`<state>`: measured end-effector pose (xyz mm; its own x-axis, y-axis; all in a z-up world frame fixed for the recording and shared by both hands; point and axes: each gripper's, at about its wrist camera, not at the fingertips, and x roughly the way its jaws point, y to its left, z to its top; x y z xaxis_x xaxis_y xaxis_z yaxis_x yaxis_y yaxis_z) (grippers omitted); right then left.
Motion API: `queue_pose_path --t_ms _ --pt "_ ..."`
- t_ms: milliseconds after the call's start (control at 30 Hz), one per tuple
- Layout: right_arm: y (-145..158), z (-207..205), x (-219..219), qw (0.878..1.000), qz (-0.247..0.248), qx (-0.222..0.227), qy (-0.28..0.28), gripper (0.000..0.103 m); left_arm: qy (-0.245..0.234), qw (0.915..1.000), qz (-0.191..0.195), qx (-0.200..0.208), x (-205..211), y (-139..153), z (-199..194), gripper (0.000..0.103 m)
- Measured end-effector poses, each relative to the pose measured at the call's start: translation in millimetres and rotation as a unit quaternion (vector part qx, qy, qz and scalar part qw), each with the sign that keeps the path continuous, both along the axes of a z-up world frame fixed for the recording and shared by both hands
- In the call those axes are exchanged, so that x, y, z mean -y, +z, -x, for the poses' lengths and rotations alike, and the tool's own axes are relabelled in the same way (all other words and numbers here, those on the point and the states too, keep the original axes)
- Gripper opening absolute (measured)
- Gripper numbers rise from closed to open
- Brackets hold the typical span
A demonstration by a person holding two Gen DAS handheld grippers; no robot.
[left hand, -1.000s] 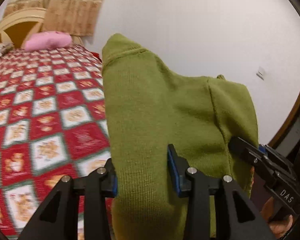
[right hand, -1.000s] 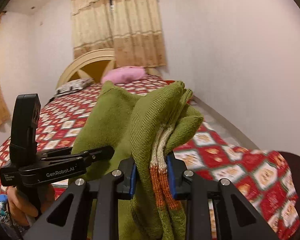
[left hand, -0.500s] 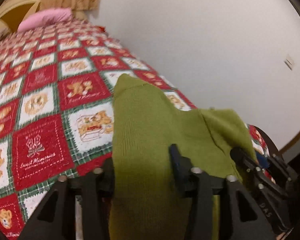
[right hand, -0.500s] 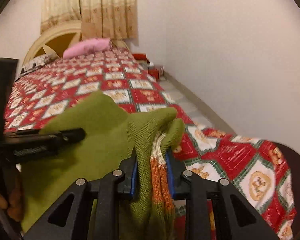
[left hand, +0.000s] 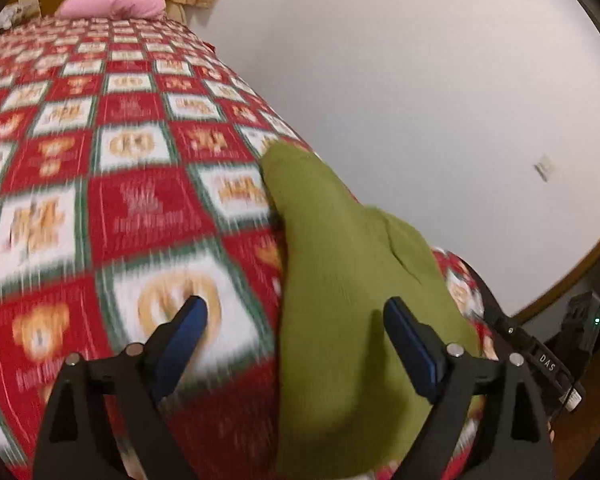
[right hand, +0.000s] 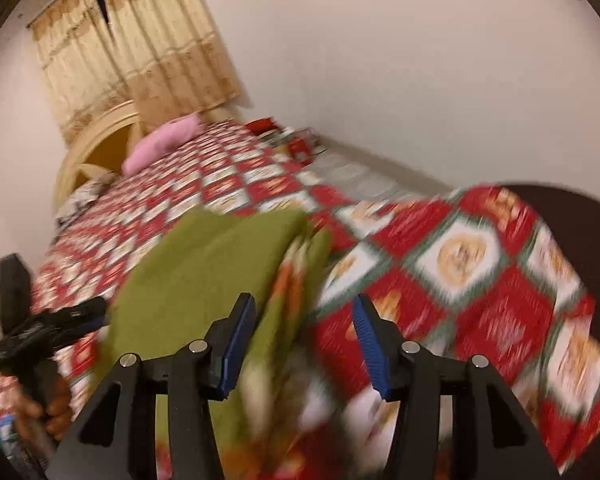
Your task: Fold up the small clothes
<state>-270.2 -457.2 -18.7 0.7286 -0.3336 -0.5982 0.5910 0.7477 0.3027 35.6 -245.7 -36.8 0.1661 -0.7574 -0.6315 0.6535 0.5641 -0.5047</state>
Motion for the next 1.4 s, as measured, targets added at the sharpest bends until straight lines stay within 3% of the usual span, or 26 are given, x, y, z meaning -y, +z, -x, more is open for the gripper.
queue_pose_path --t_ms 67,133,267,400,433,500,600,667,733,900,1033,1167,1300,1400 --pt "-2.0 9.4 -18.8 1.000 -0.012 0.011 0.022 0.055 -0.009 0.9999 0.006 -0.006 -6.6 -3.5 11.8 0.092" --pt "-5.0 7.8 -29.2 0.999 -0.020 0.020 0.040 0.066 -0.024 0.9995 0.018 -0.004 -8.0 -2.1 23.5 0.092" --pt "-21.6 -15.1 -44.2 0.998 -0.012 -0.028 0.060 0.067 -0.047 0.9985 -0.012 0.027 0.4 -2.5 51.5 0.092" --pt "-41.8 -24.2 -48.4 0.997 -0.021 -0.059 0.049 0.067 -0.028 0.9987 -0.037 0.021 1.5 -19.9 56.3 0.089" --pt "-44.9 -25.2 -49.1 0.996 -0.028 -0.060 0.051 0.064 -0.025 0.9985 -0.036 0.032 0.1 -19.3 59.5 0.088" --pt "-45.5 -26.8 -52.3 0.996 -0.036 -0.054 0.066 0.043 -0.025 0.9964 -0.054 0.060 2.8 -17.1 71.3 0.076" --pt "-44.0 -33.6 -60.9 0.995 -0.026 -0.069 0.072 0.031 -0.036 0.9936 -0.069 0.082 8.3 -14.0 85.4 0.062" --pt "-40.9 -33.4 -53.7 0.994 -0.061 -0.054 0.077 0.025 -0.035 0.9958 -0.060 0.060 4.8 -8.0 83.9 0.052" --pt "-33.5 -24.6 -42.3 0.990 -0.115 -0.011 0.085 0.023 -0.031 0.9986 -0.037 0.021 0.7 -0.8 74.8 0.044" --pt "-31.8 -15.0 -27.8 0.980 -0.176 0.024 0.091 0.023 -0.030 0.9986 -0.037 0.022 -2.2 14.0 76.6 0.044" --pt "-48.1 -15.4 -35.7 0.985 -0.150 -0.017 0.085 0.022 -0.031 0.9968 -0.068 0.030 -0.8 -3.3 79.5 0.044" --pt "-55.4 -12.0 -34.7 0.987 -0.134 -0.017 0.082 0.024 -0.029 0.9940 -0.086 0.062 -2.4 -8.4 81.9 0.050" --pt "-57.3 -7.3 -37.7 0.988 -0.133 -0.017 0.077 0.031 -0.018 0.9942 -0.090 0.056 -12.0 -7.1 80.1 0.059" --pt "-50.0 5.0 -48.7 0.990 -0.114 -0.028 0.074 0.034 -0.008 0.9936 -0.093 0.064 -21.6 -2.5 82.4 0.060"
